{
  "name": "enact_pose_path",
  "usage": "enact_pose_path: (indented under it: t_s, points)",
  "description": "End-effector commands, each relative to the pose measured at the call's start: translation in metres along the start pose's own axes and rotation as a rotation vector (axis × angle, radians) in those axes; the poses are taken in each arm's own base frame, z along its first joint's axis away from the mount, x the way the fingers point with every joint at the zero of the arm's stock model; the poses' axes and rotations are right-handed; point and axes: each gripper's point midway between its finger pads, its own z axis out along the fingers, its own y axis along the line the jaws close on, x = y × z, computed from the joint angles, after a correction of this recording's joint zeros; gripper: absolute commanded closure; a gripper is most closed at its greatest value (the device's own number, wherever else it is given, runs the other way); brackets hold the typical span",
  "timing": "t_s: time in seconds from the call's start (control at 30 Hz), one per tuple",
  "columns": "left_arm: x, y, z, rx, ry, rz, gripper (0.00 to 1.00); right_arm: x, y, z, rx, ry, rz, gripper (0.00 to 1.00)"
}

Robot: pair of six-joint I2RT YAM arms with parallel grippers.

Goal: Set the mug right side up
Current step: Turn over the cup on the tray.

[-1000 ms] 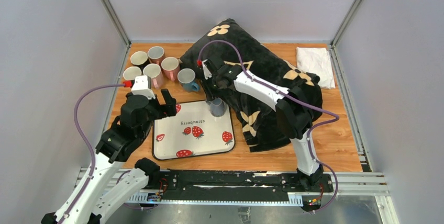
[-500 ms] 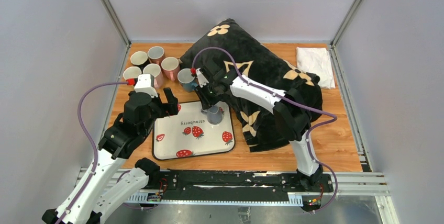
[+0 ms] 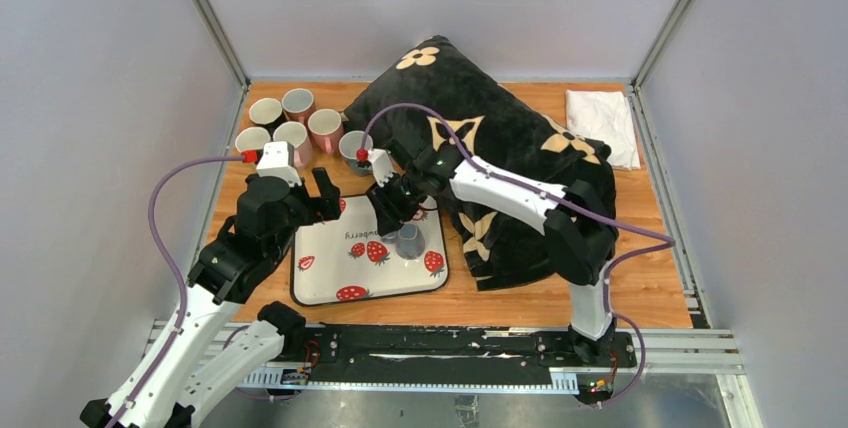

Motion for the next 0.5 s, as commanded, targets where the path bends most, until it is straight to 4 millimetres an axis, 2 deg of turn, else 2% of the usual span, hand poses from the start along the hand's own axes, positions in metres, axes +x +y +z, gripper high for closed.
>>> enact_pose_path:
  t_s: [0.0, 0.1, 0.2, 0.3, 0.47]
  points:
    - [-0.001, -0.005, 0.003, 0.018, -0.012, -0.026, 0.01, -0.029, 0.038, -0.032, -0.093, -0.154, -0.113, 0.58]
    - [0.004, -0.009, 0.007, 0.030, 0.014, -0.021, 0.01, -0.038, 0.024, -0.053, 0.047, -0.235, -0.096, 0.57]
    - [0.015, -0.014, 0.014, 0.041, 0.065, -0.006, 0.02, -0.033, 0.001, -0.071, 0.222, -0.265, -0.052, 0.58]
    - [0.033, -0.023, 0.025, 0.065, 0.151, 0.017, 0.04, -0.016, -0.007, -0.085, 0.299, -0.274, 0.000, 0.58]
    - [0.068, -0.038, 0.047, 0.102, 0.300, 0.033, 0.07, 0.017, -0.002, -0.097, 0.306, -0.302, 0.074, 0.58]
